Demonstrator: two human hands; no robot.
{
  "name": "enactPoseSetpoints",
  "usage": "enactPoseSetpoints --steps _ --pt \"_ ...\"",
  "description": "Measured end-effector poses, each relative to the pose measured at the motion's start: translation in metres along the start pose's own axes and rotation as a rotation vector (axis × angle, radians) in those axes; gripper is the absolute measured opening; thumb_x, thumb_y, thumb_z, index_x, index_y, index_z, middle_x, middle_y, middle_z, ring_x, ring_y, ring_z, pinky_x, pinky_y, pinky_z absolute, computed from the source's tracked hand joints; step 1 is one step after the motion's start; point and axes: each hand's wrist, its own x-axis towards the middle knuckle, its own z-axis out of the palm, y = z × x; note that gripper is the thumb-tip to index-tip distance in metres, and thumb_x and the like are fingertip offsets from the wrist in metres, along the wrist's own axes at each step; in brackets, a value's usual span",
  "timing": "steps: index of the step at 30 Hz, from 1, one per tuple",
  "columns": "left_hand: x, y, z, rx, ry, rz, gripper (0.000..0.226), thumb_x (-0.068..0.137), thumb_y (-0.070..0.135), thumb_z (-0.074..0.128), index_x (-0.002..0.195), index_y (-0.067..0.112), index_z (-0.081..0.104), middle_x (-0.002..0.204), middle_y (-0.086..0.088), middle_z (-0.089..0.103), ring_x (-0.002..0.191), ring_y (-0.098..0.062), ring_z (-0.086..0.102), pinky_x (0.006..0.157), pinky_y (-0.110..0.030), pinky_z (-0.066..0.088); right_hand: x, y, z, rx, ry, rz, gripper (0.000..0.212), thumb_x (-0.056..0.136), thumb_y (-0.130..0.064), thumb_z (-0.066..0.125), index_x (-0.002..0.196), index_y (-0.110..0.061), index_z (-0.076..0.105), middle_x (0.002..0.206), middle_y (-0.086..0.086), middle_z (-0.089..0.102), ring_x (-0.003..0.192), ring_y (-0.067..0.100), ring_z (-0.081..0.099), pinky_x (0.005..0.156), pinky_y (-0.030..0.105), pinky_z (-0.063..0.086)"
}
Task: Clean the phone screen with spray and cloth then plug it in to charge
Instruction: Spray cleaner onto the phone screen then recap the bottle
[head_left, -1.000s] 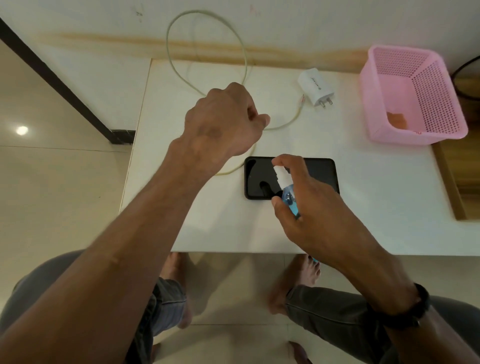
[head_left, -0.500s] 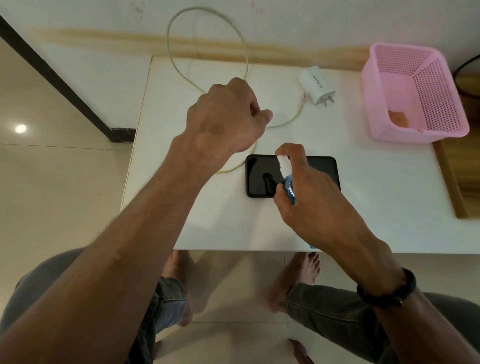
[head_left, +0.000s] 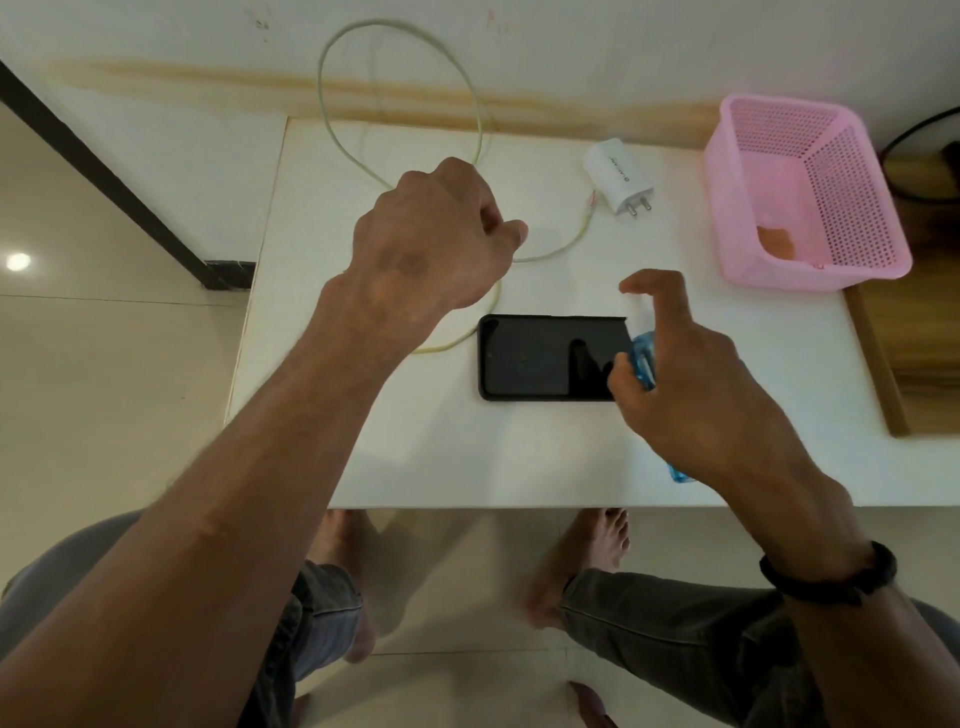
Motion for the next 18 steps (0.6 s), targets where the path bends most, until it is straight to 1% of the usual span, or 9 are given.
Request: enactPoseSetpoints --steps 3,5,7,9,11,12,14,16,18 --pt "0.0 0.001 0.001 0.004 0.0 -0.015 0.035 0.094 0.057 0.059 0.112 0.029 0.069 0.079 0.011 0.056 0.07 -0.015 0.057 0.065 -0.031 0.038 -0.007 0.017 -0.013 -0.035 -0.035 0.066 0.061 0.097 -0.024 0.069 0.132 -0.043 0.023 0.077 -0.01 0.053 0.056 0.016 0.064 0.05 0.012 0.044" --pt "-0.002 0.003 0.001 -0.007 -0.003 -0.023 0.035 0.095 0.056 0.058 0.114 0.029 0.069 0.091 0.005 0.063 0.073 -0.018 0.059 0.068 -0.032 0.041 -0.009 0.022 -0.017 -0.046 -0.059 0.087 0.061 0.097 -0.025 0.07 0.131 -0.044 0.023 0.08 -0.014 0.051 0.057 0.015 0.063 0.047 0.007 0.038" --pt "-0.003 0.006 0.001 -0.054 -0.03 -0.037 0.031 0.095 0.053 0.058 0.113 0.031 0.068 0.1 0.003 0.065 0.07 -0.018 0.061 0.063 -0.029 0.043 -0.008 0.021 -0.018 -0.047 -0.081 0.084 0.062 0.097 -0.025 0.07 0.13 -0.045 0.022 0.081 -0.014 0.052 0.057 0.015 0.063 0.048 0.007 0.039" --pt "-0.002 0.01 0.0 -0.141 -0.09 -0.079 0.02 0.096 0.042 0.057 0.107 0.029 0.067 0.094 0.008 0.064 0.065 -0.012 0.06 0.056 -0.023 0.041 -0.008 0.019 -0.017 -0.05 -0.1 0.065 0.06 0.097 -0.025 0.068 0.13 -0.044 0.022 0.08 -0.01 0.055 0.056 0.017 0.064 0.048 0.014 0.048" --pt "0.0 0.015 -0.001 -0.29 -0.176 -0.141 0.011 0.091 0.026 0.054 0.095 0.027 0.064 0.089 0.007 0.063 0.071 -0.016 0.057 0.066 -0.022 0.043 -0.01 0.016 -0.017 -0.06 -0.118 0.051 0.056 0.099 -0.025 0.065 0.13 -0.043 0.023 0.078 -0.006 0.059 0.054 0.019 0.065 0.051 0.028 0.06" --pt "0.0 0.018 -0.003 -0.364 -0.221 -0.17 0.014 0.088 0.02 0.053 0.094 0.025 0.065 0.089 0.003 0.062 0.077 -0.018 0.054 0.071 -0.027 0.044 -0.011 0.016 -0.017 -0.065 -0.121 0.048 0.054 0.099 -0.024 0.064 0.13 -0.043 0.023 0.076 -0.003 0.06 0.053 0.021 0.065 0.054 0.033 0.063" --pt "-0.001 0.024 -0.006 -0.486 -0.288 -0.206 0.022 0.089 0.014 0.053 0.099 0.013 0.072 0.093 -0.002 0.067 0.081 -0.017 0.058 0.076 -0.029 0.05 -0.011 0.016 -0.018 -0.068 -0.107 0.045 0.052 0.1 -0.024 0.064 0.129 -0.041 0.024 0.074 -0.001 0.059 0.051 0.021 0.064 0.054 0.033 0.062" --pt "-0.003 0.028 -0.007 -0.59 -0.307 -0.205 0.028 0.096 0.009 0.051 0.11 0.012 0.075 0.095 -0.002 0.07 0.083 -0.013 0.064 0.075 -0.025 0.055 -0.01 0.017 -0.018 -0.058 -0.077 0.045 0.051 0.099 -0.024 0.064 0.128 -0.04 0.025 0.074 -0.003 0.057 0.05 0.019 0.064 0.05 0.027 0.06" --pt "-0.004 0.032 -0.008 -0.67 -0.303 -0.197 0.034 0.098 0.003 0.045 0.112 0.014 0.074 0.096 -0.003 0.071 0.083 -0.012 0.068 0.075 -0.023 0.058 -0.008 0.016 -0.018 -0.039 -0.048 0.048 0.052 0.099 -0.025 0.065 0.127 -0.041 0.025 0.076 -0.007 0.056 0.049 0.017 0.063 0.044 0.016 0.054"
